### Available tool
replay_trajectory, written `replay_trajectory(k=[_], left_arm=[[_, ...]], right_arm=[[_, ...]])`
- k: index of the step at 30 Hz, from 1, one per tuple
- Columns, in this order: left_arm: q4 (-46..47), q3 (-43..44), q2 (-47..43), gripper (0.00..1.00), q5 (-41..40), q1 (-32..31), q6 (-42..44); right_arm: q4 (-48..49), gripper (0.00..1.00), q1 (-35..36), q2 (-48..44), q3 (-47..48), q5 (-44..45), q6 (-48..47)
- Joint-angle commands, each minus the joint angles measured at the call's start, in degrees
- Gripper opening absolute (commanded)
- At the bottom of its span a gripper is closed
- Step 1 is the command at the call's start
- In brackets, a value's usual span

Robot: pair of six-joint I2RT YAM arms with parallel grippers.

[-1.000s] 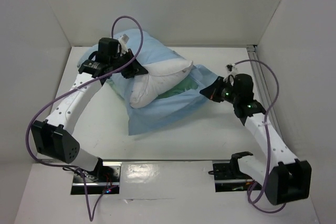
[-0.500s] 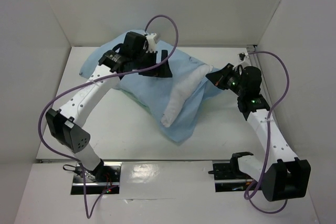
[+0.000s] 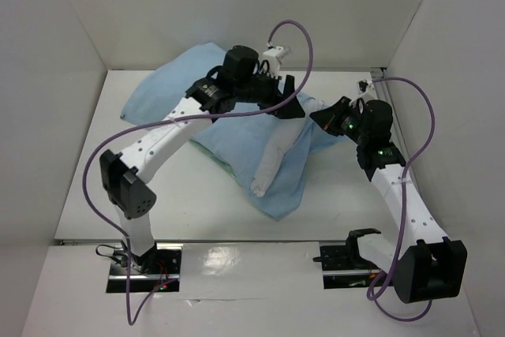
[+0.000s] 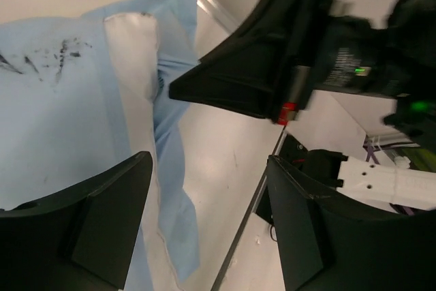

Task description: Put the pillow into the pillowcase

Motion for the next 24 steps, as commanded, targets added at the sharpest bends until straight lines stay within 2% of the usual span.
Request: replay_trajectory(k=[1,4,8,9,10,12,15,19,24], left_arm=[[7.38,-1.33,5.66,0.81,6.06,0.26,-3.04],[8.70,-0.63,10.93,0.80,8.95,0.26,-4.44],[8.35,-0.63,18.22,0.73,10.36,1.13,-6.90],[7.65,-0.63,19.89,0.69,10.37,1.14,-7.69],[6.77,-0.63,22.69,0.59,10.98,1.84,-8.31],[4.66,-1.42,24.65,0.54,10.98,2.64,-8.32],[0.02,-2.47,26.50,0.54,11.60,4.39,-7.00],[-4.65,-4.23,27.64,0.52,5.64,5.62,-4.62],[-4.66,-5.46,29.57,0.48,6.15,7.90,-4.62]], right_arm=[[2.02,0.00,-0.08,-2.70,1.89,1.48,-0.74],[1.21,0.00,-0.08,-3.23,1.89,2.01,-1.36],[-1.15,0.00,-0.08,-4.37,1.89,4.72,-1.89],[-1.16,0.00,-0.08,-4.37,1.89,5.43,-1.89],[-1.68,0.00,-0.08,-4.37,1.89,6.40,-1.89],[-2.47,0.00,-0.08,-4.98,3.29,10.35,-1.36],[-0.90,0.00,-0.08,-4.38,5.04,13.70,-2.67],[0.15,0.00,-0.08,0.98,12.25,15.11,-5.23],[7.96,0.00,-0.08,3.79,17.17,13.53,-3.74]])
